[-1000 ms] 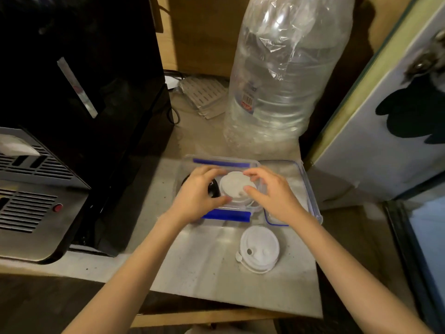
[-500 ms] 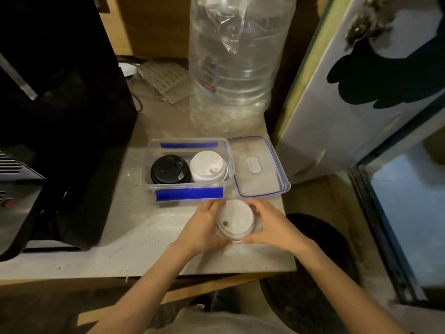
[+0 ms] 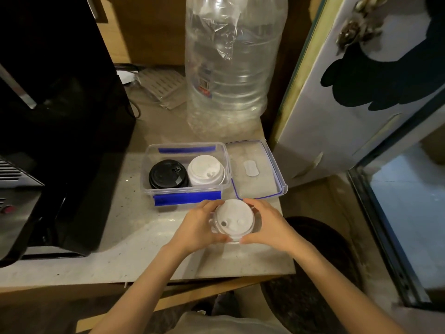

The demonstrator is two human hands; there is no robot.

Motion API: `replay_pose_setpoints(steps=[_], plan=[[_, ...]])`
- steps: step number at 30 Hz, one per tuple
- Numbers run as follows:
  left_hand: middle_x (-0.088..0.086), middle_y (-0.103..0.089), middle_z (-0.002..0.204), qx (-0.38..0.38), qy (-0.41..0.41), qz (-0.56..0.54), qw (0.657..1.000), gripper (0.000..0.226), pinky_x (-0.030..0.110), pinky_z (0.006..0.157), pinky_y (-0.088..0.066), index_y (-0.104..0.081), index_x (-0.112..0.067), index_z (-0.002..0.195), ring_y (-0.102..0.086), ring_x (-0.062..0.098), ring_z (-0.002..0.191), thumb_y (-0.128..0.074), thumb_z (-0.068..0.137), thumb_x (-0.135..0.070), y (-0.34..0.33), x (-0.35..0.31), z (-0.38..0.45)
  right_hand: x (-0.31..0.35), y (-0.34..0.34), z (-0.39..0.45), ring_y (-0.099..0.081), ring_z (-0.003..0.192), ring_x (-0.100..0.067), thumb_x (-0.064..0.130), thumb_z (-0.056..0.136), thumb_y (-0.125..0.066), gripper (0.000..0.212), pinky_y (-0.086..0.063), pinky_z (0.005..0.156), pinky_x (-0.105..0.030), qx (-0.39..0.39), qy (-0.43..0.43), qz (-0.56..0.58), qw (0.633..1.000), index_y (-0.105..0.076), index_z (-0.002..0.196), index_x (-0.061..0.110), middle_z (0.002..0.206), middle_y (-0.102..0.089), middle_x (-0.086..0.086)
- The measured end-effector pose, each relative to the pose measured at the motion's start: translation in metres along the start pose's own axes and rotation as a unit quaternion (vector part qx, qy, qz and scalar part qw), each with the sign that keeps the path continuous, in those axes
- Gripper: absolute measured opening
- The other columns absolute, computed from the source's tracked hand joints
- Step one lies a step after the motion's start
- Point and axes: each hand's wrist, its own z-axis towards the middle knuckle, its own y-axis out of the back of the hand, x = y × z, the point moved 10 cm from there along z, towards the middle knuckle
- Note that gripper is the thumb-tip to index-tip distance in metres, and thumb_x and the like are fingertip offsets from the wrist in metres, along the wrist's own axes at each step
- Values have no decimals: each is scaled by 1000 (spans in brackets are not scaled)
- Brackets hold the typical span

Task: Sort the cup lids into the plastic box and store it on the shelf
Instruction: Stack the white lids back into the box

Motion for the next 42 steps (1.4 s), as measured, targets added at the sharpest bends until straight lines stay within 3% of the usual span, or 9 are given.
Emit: replay_pose_setpoints(steps=[7, 15, 17, 21, 25, 30, 36, 42], plan=[[0, -58, 120, -74, -58, 22, 995, 84, 25, 90, -44, -50, -20, 125, -54, 12, 100, -85, 51, -39, 67, -39, -3, 39, 34, 10, -49, 114, -6, 32, 57, -85, 83, -44, 95, -27, -12, 34, 37, 999, -42, 128, 30, 129, -49, 9], [1, -65, 114, -127, -52, 22, 990, 81, 25, 85, -46, -54, -20, 122, -57, 10, 95, -86, 50, -36, 124, -32, 33, 83, 59, 72, -52, 112, -11, 27, 55, -87, 80, -46, 93, -31, -29, 86, 13, 996, -46, 124, 25, 124, -55, 7], [2, -64, 116, -127, -43, 29, 991, 80, 22, 84, -43, -52, -18, 123, -56, 9, 95, -86, 52, -34, 130, -26, 43, 88, 60, 88, -52, 111, -13, 24, 56, -87, 80, -46, 93, -32, -27, 90, -2, 996, -45, 124, 23, 123, -54, 5], [5, -62, 118, -112, 0, 48, 993, 80, 29, 85, -46, -48, -16, 123, -57, 18, 102, -85, 54, -34, 130, -7, 64, 84, 55, 118, -50, 116, -20, 21, 53, -88, 85, -45, 98, -41, -9, 78, -24, 997, -45, 126, 19, 126, -55, -3], [7, -59, 122, -82, 34, 49, 995, 86, 33, 87, -45, -42, -16, 127, -55, 21, 108, -84, 54, -32, 120, 11, 78, 78, 43, 136, -42, 122, -21, 25, 54, -87, 87, -39, 96, -31, 21, 66, -79, 995, -42, 129, 18, 129, -50, -6], [5, -58, 121, -54, 54, 83, 994, 82, 38, 92, -44, -45, -18, 125, -51, 23, 110, -82, 55, -39, 110, 21, 81, 79, 28, 140, -48, 112, -28, 37, 53, -85, 81, -41, 93, -38, 23, 95, -189, 977, -48, 122, 17, 123, -57, -6], [3, -55, 128, -52, 46, 126, 990, 79, 43, 104, -37, -44, -22, 126, -47, 22, 117, -78, 59, -45, 103, 25, 82, 75, 16, 141, -38, 128, -20, 42, 60, -79, 81, -10, 115, -42, 40, 107, -262, 958, -42, 128, 16, 135, -49, -2], [3, -51, 133, -36, 55, 141, 988, 81, 46, 107, -35, -41, -25, 129, -43, 24, 122, -76, 60, -49, 97, 35, 87, 77, 13, 139, -20, 141, -20, 50, 67, -72, 80, 3, 117, -45, 57, 120, -341, 931, -40, 131, 14, 144, -40, -8]])
